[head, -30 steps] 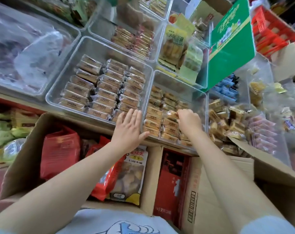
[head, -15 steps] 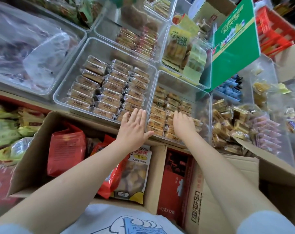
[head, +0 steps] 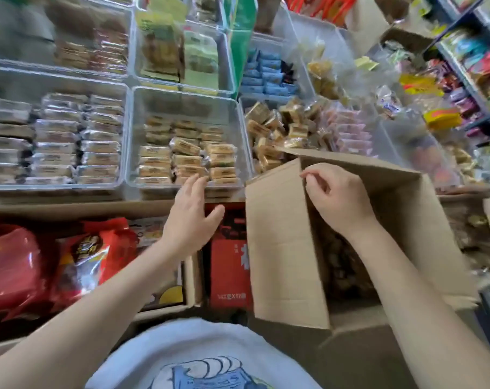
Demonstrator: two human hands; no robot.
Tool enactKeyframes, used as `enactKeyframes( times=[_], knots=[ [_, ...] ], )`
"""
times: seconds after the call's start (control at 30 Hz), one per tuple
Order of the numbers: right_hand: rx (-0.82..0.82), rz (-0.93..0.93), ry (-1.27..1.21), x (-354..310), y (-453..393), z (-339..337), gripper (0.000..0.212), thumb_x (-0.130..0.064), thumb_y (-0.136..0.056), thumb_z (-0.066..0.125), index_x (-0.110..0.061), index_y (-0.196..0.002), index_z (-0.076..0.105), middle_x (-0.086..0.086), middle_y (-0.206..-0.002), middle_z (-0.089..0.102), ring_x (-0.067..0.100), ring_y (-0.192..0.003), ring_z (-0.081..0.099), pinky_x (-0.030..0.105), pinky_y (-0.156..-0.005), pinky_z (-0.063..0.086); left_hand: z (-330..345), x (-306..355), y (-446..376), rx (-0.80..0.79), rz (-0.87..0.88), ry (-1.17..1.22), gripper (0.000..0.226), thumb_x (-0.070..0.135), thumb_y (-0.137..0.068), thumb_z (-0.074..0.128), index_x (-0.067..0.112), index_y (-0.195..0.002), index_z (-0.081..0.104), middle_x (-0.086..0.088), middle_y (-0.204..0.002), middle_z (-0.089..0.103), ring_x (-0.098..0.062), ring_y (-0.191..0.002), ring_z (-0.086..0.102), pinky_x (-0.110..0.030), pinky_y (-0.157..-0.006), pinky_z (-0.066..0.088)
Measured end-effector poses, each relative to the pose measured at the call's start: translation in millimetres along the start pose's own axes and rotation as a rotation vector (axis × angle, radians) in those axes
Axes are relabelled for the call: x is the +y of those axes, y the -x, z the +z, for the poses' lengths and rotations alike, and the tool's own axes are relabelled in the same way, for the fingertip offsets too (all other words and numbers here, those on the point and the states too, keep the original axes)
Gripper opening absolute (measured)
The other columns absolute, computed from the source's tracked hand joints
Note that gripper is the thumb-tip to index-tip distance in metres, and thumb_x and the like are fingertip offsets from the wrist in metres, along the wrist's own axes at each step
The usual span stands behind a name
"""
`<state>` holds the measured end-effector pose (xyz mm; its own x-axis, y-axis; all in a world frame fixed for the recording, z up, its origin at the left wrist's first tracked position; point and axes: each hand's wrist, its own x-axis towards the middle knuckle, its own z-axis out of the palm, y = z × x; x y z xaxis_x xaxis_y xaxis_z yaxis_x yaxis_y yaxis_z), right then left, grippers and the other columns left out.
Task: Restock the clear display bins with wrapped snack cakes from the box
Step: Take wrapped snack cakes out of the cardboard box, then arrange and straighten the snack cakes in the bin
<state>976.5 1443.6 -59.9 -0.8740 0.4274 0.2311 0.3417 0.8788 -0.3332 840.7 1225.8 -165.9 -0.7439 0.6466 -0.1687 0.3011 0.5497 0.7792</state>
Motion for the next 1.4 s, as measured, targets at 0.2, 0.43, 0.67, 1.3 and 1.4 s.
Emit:
enactKeyframes(
  times=[0.2, 0.43, 0.67, 1.3, 1.4],
  knots=[
    [-0.467, 0.113, 0.199, 112, 49, 3, 0.025, -0.024, -0.1, 0.049, -0.02, -0.114, 0.069, -0.002, -0.112, 0.07, 0.019, -0.102, 0.064, 0.03, -0.078, 0.049, 101, 99, 50, -0.139, 0.306, 0.178, 0.06, 0.035, -0.099, 0.058, 0.041, -0.153, 0.032, 0.024, -0.165, 0.006, 0.001, -0.152, 0.001, -0.033, -0.12, 0.009],
    [-1.011, 0.177, 0.285, 209, 78, 95, 0.022, -0.015, -0.097, 0.056, -0.019, -0.116, 0.067, 0.003, -0.11, 0.066, 0.02, -0.091, 0.064, 0.03, -0.073, 0.056, 147, 96, 53, -0.041, 0.317, 0.257, 0.055, 0.022, -0.092, 0.051, 0.031, -0.147, 0.046, 0.016, -0.167, 0.009, -0.011, -0.155, 0.004, -0.046, -0.123, 0.013],
    [-1.477, 0.126, 0.255, 237, 101, 163, 0.03, -0.02, -0.102, 0.051, -0.009, -0.129, 0.059, 0.006, -0.126, 0.06, 0.027, -0.108, 0.06, 0.03, -0.084, 0.045, 157, 105, 53, 0.086, 0.297, 0.334, 0.051, 0.022, -0.087, 0.046, 0.025, -0.138, 0.05, 0.004, -0.166, 0.02, -0.017, -0.154, 0.015, -0.054, -0.123, 0.02],
    [-1.128, 0.6, -1.38, 188, 26, 34, 0.041, -0.028, -0.105, 0.042, -0.008, -0.139, 0.054, 0.012, -0.118, 0.066, 0.027, -0.108, 0.064, 0.044, -0.095, 0.05, 126, 121, 61, -0.063, 0.12, 0.053, 0.051, 0.039, -0.092, 0.05, 0.053, -0.14, 0.04, 0.044, -0.155, 0.003, 0.004, -0.15, 0.002, -0.049, -0.122, 0.013],
    [-1.109, 0.55, -1.678, 154, 27, 8, 0.05, -0.034, -0.107, 0.03, -0.009, -0.147, 0.046, 0.015, -0.114, 0.061, 0.025, -0.095, 0.062, 0.037, -0.082, 0.053, 114, 126, 59, -0.117, 0.106, 0.117, 0.05, 0.03, -0.098, 0.059, 0.05, -0.141, 0.043, 0.04, -0.157, 0.013, 0.005, -0.149, 0.012, -0.04, -0.121, 0.02]
  ],
)
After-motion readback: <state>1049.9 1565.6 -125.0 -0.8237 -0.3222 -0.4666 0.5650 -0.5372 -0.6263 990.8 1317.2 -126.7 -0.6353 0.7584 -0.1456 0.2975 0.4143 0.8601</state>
